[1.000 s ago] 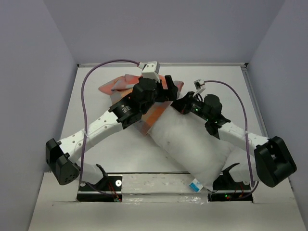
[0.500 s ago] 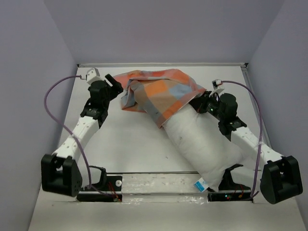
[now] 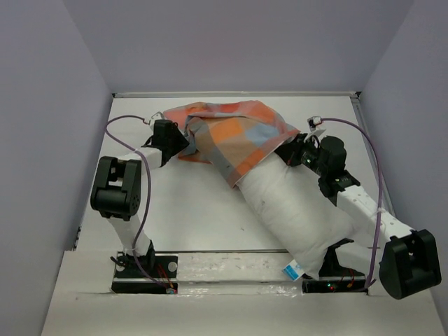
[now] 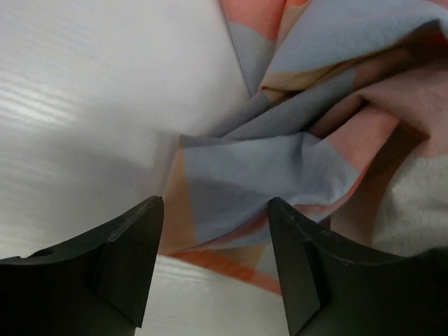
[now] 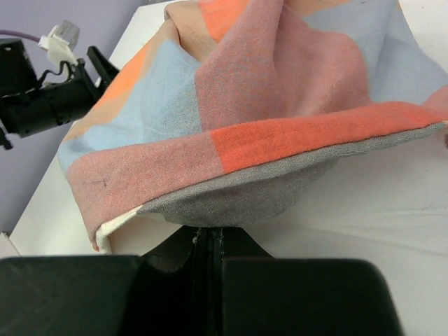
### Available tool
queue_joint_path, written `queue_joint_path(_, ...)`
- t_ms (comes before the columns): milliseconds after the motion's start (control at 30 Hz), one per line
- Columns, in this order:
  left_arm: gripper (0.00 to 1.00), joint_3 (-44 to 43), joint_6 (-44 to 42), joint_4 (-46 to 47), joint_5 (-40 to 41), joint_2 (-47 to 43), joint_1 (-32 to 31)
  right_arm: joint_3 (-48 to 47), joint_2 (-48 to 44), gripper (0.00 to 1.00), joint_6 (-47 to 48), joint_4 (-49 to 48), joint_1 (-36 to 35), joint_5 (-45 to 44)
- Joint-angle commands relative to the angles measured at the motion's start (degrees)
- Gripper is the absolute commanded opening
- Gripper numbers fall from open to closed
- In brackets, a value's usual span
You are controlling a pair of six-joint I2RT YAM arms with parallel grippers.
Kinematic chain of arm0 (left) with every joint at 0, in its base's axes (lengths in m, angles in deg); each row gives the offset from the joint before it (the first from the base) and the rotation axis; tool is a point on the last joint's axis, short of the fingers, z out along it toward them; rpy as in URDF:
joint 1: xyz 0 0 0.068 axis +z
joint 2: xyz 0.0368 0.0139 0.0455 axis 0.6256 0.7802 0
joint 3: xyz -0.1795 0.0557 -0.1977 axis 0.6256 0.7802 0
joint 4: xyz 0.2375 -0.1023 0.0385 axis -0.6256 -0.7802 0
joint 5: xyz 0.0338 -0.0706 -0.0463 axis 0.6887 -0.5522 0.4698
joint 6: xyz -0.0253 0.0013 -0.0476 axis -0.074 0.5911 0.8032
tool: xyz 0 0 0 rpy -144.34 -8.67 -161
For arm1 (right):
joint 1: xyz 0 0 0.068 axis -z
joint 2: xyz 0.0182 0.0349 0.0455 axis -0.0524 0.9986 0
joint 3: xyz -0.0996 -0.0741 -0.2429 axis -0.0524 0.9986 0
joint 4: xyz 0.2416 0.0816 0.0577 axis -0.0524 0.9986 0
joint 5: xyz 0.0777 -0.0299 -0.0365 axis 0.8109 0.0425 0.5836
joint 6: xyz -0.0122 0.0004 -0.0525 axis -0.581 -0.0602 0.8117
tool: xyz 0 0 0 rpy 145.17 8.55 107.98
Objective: Put the pillow into the pillowcase
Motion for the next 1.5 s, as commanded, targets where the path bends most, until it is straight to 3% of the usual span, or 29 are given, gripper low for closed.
queue_joint_path(0,0.57,-5.54,0.66,4.96,-4.46,6.49,0.09,-2.06,-0.82,0.0,-0.56,-3.21,0.47,4.71)
queue_joint_path(33,0.46,-5.99,1.01,5.13,-4.65,7.38,0.09,-2.06,-0.64,0.0,-0.48,-3.39,0.47,4.8)
queue_joint_path(67,0.18,-6.25,1.28,5.83,-4.74,8.09,0.18,-2.14,-0.38,0.0,-0.47,-3.39,0.47,4.89)
queue_joint_path(100,0.03,-6.25,1.72,6.36,-4.48,8.62,0.09,-2.41,-0.03,0.0,-0.3,-3.21,0.47,5.24)
queue_joint_path(133,0.0,-6.25,1.81,6.71,-4.22,8.62,0.18,-2.41,0.15,0.0,-0.21,-3.21,0.47,5.67)
queue_joint_path(267,0.0,-4.33,1.19,7.68,-2.99,2.58,2.63,-3.11,1.29,0.0,0.05,-2.42,0.47,7.7)
queue_joint_path(467,0.0,-2.65,-1.97,3.4,6.06,-17.99,4.4,-1.45,0.07,0.0,-1.18,-2.07,-0.05,10.95)
queue_joint_path(667,0.0,-0.55,-0.66,-0.76,2.48,-26.44,4.4,-1.62,-5.37,0.0,-0.21,2.32,-0.05,9.99)
queue_joint_path(767,0.0,4.54,0.57,-0.32,-3.85,-23.46,4.31,-2.32,-6.35,0.0,0.05,3.46,-0.05,8.41)
queue_joint_path(800,0.04,7.86,1.1,0.82,-4.82,-22.06,4.31,-3.1,-6.53,0.0,0.31,4.51,-0.05,7.27)
queue_joint_path(867,0.24,10.26,1.45,2.93,-5.27,-20.74,4.31,-3.72,-6.44,0.0,0.67,5.05,-0.05,7.35)
queue_joint_path(900,0.4,11.4,1.37,3.29,-5.18,-19.43,4.31,-4.08,-6.44,0.0,0.93,5.66,-0.05,7.78)
queue_joint_path(967,0.56,11.59,0.58,4.08,-5.79,-16.62,4.05,-4.34,-6.44,0.0,0.84,5.67,-0.05,7.96)
queue_joint_path(1067,0.67,9.84,-0.21,4.08,-6.5,-11.97,3.7,-4.34,-6.53,0.0,1.11,5.75,-0.05,8.14)
queue_joint_path(1300,0.66,2.37,-1.09,4.0,-6.86,-0.72,1.42,-3.55,-6.79,0.0,0.93,5.67,-0.05,8.66)
queue_joint_path(1367,0.63,-0.79,-1.44,3.21,-6.15,1.93,0.88,-3.11,-6.88,0.0,0.93,5.4,-0.05,8.58)
queue_joint_path(1467,0.47,-3.87,-1.27,2.85,-4.4,6.07,0.44,-3.11,-6.88,0.0,1.11,5.4,-0.05,8.23)
